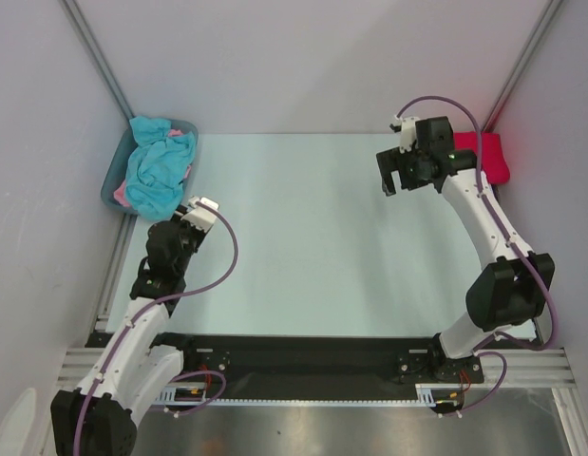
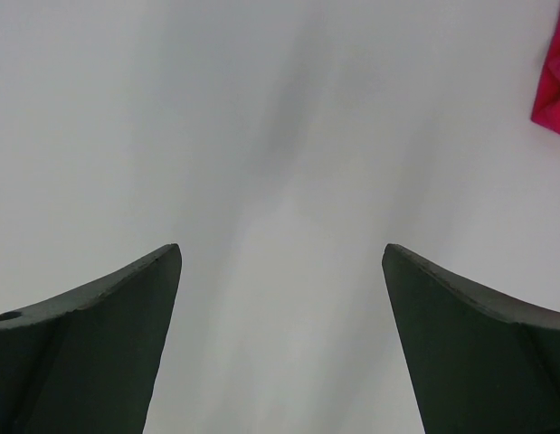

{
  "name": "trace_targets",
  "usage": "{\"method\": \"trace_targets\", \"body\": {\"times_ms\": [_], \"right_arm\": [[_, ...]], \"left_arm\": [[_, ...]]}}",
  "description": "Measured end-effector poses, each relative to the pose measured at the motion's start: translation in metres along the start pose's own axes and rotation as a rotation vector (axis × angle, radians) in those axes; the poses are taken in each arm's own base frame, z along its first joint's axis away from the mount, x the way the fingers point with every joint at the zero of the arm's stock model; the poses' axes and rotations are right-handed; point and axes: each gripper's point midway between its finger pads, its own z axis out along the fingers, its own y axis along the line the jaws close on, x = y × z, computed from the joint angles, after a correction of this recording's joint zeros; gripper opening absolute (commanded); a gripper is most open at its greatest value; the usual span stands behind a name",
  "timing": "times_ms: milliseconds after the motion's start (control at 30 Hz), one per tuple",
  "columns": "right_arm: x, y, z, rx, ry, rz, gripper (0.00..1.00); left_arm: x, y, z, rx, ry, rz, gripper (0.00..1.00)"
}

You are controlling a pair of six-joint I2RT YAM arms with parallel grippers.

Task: Fold and stack the t-shirts
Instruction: Reset both grippers

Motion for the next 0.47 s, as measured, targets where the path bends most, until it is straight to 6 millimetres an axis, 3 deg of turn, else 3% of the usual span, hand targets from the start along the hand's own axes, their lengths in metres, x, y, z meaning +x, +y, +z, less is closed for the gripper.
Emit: {"method": "trace_targets", "body": {"times_ms": [167,467], "right_arm": [[0.008,0.010,0.007,-0.010,0.021,-0.027,1.00],[0.004,0.024,0.010,-0.008,0.004,-0.084,1.00]], "left_arm": [[0.000,0.000,0.000,0.000,-0.001,0.000,0.47],[-0.001,0.001,0.000,-0.002,-0.004,0.000,0.47]]}}
